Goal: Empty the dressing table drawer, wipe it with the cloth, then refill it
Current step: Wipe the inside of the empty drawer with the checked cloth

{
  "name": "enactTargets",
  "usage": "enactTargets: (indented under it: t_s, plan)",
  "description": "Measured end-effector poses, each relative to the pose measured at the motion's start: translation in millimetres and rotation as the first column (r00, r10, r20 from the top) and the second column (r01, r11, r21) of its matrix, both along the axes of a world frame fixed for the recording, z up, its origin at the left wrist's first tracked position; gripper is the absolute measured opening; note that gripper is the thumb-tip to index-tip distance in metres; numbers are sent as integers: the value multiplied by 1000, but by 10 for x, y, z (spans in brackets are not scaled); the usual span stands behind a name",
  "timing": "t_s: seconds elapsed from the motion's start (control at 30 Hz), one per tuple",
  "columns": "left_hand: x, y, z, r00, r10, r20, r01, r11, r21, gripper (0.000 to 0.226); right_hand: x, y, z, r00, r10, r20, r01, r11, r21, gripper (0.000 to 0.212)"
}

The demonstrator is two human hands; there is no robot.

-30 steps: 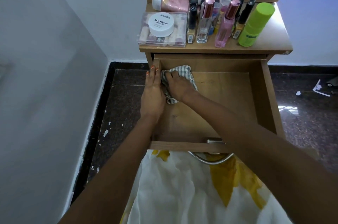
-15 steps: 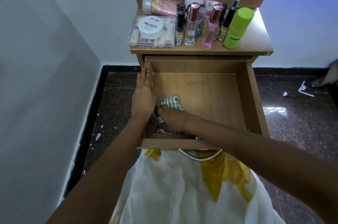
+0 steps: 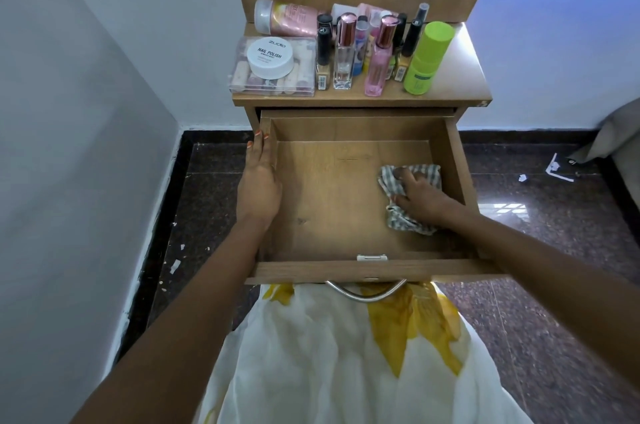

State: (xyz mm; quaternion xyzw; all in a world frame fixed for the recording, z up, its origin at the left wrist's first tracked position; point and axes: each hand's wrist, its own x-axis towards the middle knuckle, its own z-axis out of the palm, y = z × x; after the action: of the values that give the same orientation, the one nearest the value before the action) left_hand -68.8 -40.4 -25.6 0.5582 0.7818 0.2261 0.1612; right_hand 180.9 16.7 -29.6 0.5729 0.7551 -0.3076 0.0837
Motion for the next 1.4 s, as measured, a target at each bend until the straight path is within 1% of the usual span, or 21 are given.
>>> enactTargets:
  t_s: [0.07,0.13,0.23,0.37,0.43,0.53,0.63,0.73,0.83,0.9,0.97,1.03,1.1,1.2,1.27,1.3,1.37,1.4]
  plan:
    - [4,-3,8,1000,3,-8,-3,1000,-3,64,-17,10,8,1000,-24,8,24,1000,-2,50]
    - [0,-4,11,1000,6,-19,-6,1000,-10,64,-130,-12,28,1000,-5,14,5,1000,4,51]
    - [-1,-2,14,1000,4,-20,-4,1000,-11,63,-423,-157,48,988,152,-17,-153,988,-12,49]
    - [2,-5,23,1000,1,-16,-1,1000,-16,63,-899,-388,32,925,378,-43,-380,923,-54,47]
    - [0,-3,15,1000,6,-18,-7,1000,-19,63,-1037,-437,9,905,425,-19,-425,903,-65,45]
    - [1,-3,6,1000,14,-23,-14,1000,-15,62,-1019,-469,15,916,400,-18,-400,912,-87,44]
    - [-2,-1,3,1000,13,-18,-13,1000,-13,62,-794,-465,20,936,353,11,-352,934,-60,42]
    - [-17,4,-18,1000,10,-8,-10,1000,5,63,-491,-419,28,965,255,61,-252,966,-56,53]
    - [-25,11,-26,1000,10,1,-10,1000,17,63,-197,-358,67,978,133,164,-123,990,-65,65]
    - [-20,10,-24,1000,8,4,-8,1000,27,62,-63,-347,102,974,42,224,-38,999,-24,68]
    - [-22,8,-26,1000,5,-1,-5,999,33,62,-33,-374,136,968,-23,250,21,1000,12,67]
    - [-21,4,-33,1000,3,-11,-2,999,32,61,-79,-423,155,964,-45,261,39,999,26,66]
    - [-15,1,-36,1000,0,-31,0,1000,26,61,-157,-450,172,963,-17,270,6,999,42,64]
    - [-7,-5,-22,994,-13,-112,14,1000,7,60,-301,-434,183,974,35,225,-47,998,47,62]
    - [7,-6,-8,981,-31,-189,30,1000,-4,58,-401,-418,195,989,49,136,-54,998,32,54]
    - [15,-10,-3,974,-38,-225,37,999,-8,57,-446,-407,204,997,32,65,-33,999,9,48]
    - [25,-2,-8,951,-66,-301,66,998,-12,55,-498,-394,232,993,-62,-97,58,997,-46,30]
    - [36,1,-5,931,-94,-353,97,995,-9,54,-502,-390,245,983,-116,-143,111,993,-43,25]
